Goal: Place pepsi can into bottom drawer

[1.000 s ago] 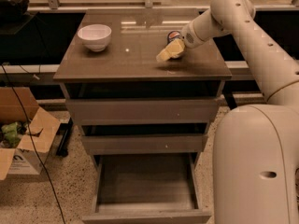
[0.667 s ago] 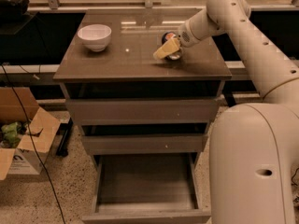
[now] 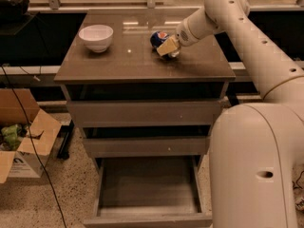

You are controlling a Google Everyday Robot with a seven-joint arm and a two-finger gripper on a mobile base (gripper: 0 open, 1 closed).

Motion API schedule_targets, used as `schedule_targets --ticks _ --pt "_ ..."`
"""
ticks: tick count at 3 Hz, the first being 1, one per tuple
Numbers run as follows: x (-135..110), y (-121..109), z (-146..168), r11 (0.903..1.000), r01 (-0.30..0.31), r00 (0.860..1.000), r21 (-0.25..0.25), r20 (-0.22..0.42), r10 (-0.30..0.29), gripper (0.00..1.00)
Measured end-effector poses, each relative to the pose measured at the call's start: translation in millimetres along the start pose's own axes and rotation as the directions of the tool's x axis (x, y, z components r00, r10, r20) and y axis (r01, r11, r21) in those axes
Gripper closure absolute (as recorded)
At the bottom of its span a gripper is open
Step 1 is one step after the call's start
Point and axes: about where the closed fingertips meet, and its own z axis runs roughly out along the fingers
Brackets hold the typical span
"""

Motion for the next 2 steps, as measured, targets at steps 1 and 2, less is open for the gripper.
schedule_targets --ticks 1,2 --pt "-13 18 -8 0.9975 0.069 0.998 -0.014 -0.003 -0.069 0.96" --pt "-24 50 -34 0.9775 0.202 0.979 -0.062 0.022 -0.201 1.0"
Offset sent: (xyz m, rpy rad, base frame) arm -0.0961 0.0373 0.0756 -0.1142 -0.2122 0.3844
